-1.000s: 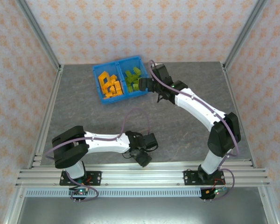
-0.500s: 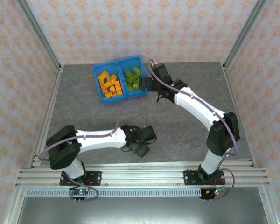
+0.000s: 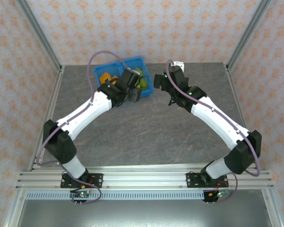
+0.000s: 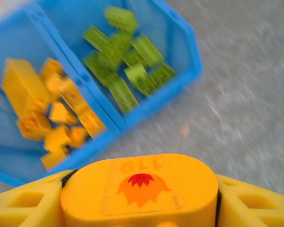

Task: Sort the legos into containers by color

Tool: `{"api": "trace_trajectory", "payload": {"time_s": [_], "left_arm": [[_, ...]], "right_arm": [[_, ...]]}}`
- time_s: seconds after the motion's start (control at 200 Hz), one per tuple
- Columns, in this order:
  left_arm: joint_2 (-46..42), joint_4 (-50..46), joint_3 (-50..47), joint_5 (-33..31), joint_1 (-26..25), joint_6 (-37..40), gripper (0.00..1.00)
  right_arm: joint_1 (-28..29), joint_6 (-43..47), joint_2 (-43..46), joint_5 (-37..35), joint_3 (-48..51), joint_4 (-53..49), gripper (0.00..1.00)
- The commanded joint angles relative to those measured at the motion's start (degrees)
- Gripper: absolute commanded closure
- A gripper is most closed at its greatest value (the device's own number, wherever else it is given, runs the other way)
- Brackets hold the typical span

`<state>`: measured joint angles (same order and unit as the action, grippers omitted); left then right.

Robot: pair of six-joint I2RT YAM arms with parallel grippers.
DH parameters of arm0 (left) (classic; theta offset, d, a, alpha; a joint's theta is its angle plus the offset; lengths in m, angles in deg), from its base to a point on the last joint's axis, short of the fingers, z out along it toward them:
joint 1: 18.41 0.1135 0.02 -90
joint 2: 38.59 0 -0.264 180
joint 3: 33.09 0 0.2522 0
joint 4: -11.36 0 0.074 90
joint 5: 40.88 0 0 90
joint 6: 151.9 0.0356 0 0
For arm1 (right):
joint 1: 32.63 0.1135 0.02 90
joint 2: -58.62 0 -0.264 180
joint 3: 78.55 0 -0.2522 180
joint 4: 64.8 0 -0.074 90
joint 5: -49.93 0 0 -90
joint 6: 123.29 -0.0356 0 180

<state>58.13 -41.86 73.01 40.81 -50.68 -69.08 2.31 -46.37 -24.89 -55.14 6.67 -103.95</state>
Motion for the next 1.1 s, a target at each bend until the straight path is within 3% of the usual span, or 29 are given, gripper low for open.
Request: {"api": "trace_trajectory", "payload": {"time_s": [0.0, 0.23, 0.335, 0.566, 0.686, 0.816, 1.091], "left_arm": [[6.2, -3.7, 8.7, -6.6, 4.7, -1.6, 0.44], [15.3, -2.4, 14.8, -1.8, 14.9, -12.3, 0.45], [18.8, -2.6, 15.4, -0.1, 17.3, -14.9, 0.45], [24.1, -2.6, 15.2, 1.8, 19.3, -18.5, 0.42], [24.9, -1.7, 15.0, 2.7, 19.7, -19.4, 0.36], [23.4, -0.7, 14.5, 3.3, 19.7, -19.2, 0.26], [16.0, 0.4, 12.9, 4.6, 19.7, -18.4, 0.20]], "right_arm": [[0.0, -1.7, 1.9, -3.6, 2.0, -1.3, 0.01], [0.0, -2.4, 5.2, -4.9, 4.3, -4.0, 0.01], [0.0, -2.6, 6.2, -5.3, 5.2, -4.6, 0.01], [0.0, -3.3, 6.6, -5.0, 5.4, -5.6, 0.01], [0.0, -3.5, 6.5, -4.3, 5.1, -5.8, 0.01], [0.0, -3.4, 6.5, -4.6, 4.7, -6.2, 0.01], [0.0, -3.6, 6.4, -4.8, 5.0, -5.8, 0.01]]}}
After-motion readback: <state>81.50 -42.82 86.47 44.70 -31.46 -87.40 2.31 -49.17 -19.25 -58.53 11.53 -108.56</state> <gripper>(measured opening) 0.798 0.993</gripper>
